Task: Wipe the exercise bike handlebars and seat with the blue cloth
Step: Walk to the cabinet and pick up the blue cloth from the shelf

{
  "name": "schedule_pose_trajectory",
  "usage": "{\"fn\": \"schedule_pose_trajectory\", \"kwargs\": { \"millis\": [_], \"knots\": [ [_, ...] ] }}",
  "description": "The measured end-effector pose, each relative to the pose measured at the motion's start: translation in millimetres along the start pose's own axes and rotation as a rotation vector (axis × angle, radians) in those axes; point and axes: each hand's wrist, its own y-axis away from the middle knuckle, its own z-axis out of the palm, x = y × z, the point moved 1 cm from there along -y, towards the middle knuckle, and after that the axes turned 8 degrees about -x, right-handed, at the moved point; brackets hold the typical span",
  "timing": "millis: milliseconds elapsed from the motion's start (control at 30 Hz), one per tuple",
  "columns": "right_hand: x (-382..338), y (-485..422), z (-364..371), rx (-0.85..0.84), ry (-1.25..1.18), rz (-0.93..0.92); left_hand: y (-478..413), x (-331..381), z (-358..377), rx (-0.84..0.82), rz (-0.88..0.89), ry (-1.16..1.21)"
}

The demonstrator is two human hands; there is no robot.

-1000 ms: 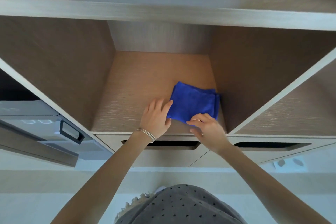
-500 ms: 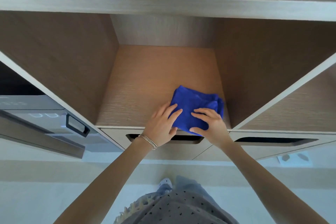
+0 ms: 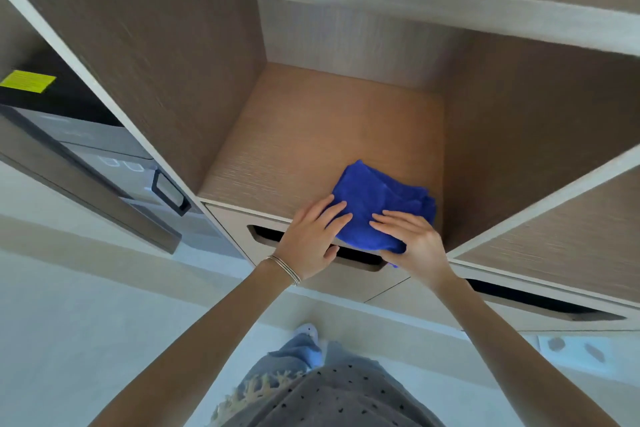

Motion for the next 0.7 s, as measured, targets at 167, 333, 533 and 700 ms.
{"fn": "schedule_pose_trajectory", "kwargs": {
  "millis": [167, 333, 533, 700],
  "knots": [
    [-2.7, 1.5, -4.1, 0.024, -0.162, 0.035, 0.6, 26.0, -3.7, 0.111, -0.066, 0.003],
    [-7.3, 6.7, -7.0, -0.093, -0.285, -0.026, 11.2, 42.4, -7.7, 0.372, -0.210, 0.014],
    [-34.3, 11.8, 4.8, -0.396, -0.294, -0.163, 51.2, 63.0, -12.1, 0.366, -0.453, 0.021],
    [-78.2, 12.5, 23.4, -0.350, -0.430, -0.238, 109.4, 76.3, -17.5, 0.316, -0.725, 0.053]
  ]
}}
